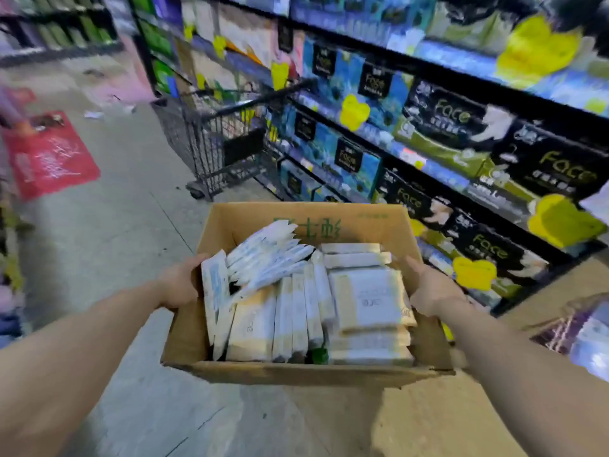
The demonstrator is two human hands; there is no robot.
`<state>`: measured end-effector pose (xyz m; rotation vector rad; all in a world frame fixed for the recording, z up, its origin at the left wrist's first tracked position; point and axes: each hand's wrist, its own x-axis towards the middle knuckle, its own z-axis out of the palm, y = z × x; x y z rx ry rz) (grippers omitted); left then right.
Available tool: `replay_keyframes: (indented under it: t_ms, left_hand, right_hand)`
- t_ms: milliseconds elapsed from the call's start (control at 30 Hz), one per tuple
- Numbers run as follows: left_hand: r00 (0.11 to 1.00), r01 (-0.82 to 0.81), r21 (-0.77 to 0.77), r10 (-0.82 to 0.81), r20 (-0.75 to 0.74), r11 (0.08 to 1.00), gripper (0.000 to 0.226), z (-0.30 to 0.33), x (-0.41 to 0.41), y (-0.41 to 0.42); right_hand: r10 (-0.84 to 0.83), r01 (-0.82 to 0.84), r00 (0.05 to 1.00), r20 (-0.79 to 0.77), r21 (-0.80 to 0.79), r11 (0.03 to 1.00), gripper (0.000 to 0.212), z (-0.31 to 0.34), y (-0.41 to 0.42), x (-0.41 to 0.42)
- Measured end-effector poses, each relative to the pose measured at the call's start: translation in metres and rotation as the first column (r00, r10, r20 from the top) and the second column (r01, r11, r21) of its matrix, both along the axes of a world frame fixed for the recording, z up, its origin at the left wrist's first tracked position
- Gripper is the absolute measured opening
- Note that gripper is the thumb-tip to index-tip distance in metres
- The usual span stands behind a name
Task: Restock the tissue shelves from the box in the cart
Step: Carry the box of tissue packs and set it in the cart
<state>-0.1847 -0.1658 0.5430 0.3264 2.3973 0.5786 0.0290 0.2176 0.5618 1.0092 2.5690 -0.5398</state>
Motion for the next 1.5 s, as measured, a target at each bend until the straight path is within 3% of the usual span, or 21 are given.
replay_keyframes:
  t_ms: [200, 400, 700, 1133, 1333, 1500]
  left_hand:
    - [0.96, -0.273, -0.019, 0.271, -0.063, 0.962, 0.088, 0.06, -0.056, -0.12]
    - [0.923, -0.385, -0.135, 0.38, -0.066, 0.913, 0.091, 0.088, -0.139, -0.267]
    - [0.876, -0.482, -0.235, 0.454, -0.166, 0.844, 0.077, 0.154, -0.3, -0.394]
    - [0.837, -0.547, -0.261, 0.518, -0.176, 0.796, 0.087, 0.193, -0.631, -0.407]
    - [0.881, -0.466, -0.269, 0.415, -0.226, 0.843, 0.087, 0.213, -0.803, -0.389]
    - [0.934, -0.272, -0.22, 0.202, -0.295, 0.937, 0.07, 0.229, -0.972, -0.343]
  right_hand:
    - [0.301, -0.3, 0.953, -0.018, 0.046, 0.953, 0.093, 0.072, -0.079, -0.151]
    - [0.501, -0.499, 0.865, -0.03, 0.059, 0.865, 0.09, 0.082, -0.2, -0.323]
    - [0.607, -0.609, 0.788, -0.105, 0.013, 0.793, 0.089, 0.106, -0.342, -0.553]
    - [0.624, -0.634, 0.76, -0.18, 0.009, 0.774, 0.081, 0.145, -0.35, -0.892]
    - [0.582, -0.581, 0.791, -0.19, 0.062, 0.811, 0.084, 0.169, -0.328, -1.028]
    - [0.441, -0.431, 0.874, -0.202, 0.094, 0.897, 0.083, 0.171, -0.293, -1.116]
